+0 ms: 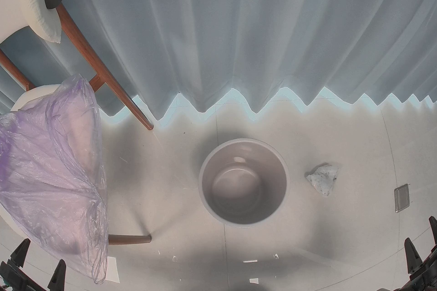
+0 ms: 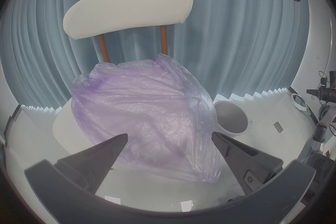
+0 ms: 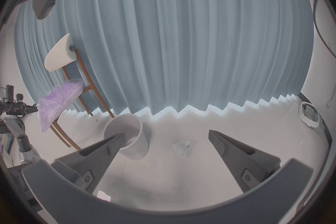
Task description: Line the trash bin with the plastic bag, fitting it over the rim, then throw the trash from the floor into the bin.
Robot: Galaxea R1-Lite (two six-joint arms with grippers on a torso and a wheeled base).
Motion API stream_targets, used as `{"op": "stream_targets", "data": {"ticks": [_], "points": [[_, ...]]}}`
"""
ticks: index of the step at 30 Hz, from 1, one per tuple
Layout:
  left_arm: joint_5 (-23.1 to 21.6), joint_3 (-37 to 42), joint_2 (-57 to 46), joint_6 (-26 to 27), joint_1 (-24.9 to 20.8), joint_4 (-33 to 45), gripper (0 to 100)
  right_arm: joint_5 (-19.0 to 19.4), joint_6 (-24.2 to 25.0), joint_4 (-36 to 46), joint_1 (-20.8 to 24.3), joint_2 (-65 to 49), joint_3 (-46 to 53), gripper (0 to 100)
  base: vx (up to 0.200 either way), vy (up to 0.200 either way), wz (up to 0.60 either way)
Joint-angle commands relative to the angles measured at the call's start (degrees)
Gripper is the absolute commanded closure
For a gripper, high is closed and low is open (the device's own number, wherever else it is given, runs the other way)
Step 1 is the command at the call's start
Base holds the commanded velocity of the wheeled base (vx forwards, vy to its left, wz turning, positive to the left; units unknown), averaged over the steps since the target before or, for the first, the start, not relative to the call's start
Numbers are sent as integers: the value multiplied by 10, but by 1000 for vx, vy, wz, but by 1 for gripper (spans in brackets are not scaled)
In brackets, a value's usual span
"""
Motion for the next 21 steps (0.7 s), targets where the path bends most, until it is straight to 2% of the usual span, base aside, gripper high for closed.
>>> {"op": "stream_targets", "data": {"ticks": [1,3,4,16,19,20,21], "points": [[2,10,-9,-3,0,-20,0,-1,3,0,0,-10,10,0,0,0,0],[2,10,-9,-3,0,-26,0,-1,3,0,0,-10,10,0,0,0,0],[2,10,-9,2,0,-66,0,-1,3,0,0,-10,10,0,0,0,0],[-10,10,-9,19,0,-104,0,0,3,0,0,-10,10,0,0,0,0],[-34,0,-9,13,0,-128,0,0,3,0,0,-10,10,0,0,0,0],[-66,-19,-9,12,0,-124,0,-1,3,0,0,-10,10,0,0,0,0],[-78,-26,-9,12,0,-119,0,0,3,0,0,-10,10,0,0,0,0]]}}
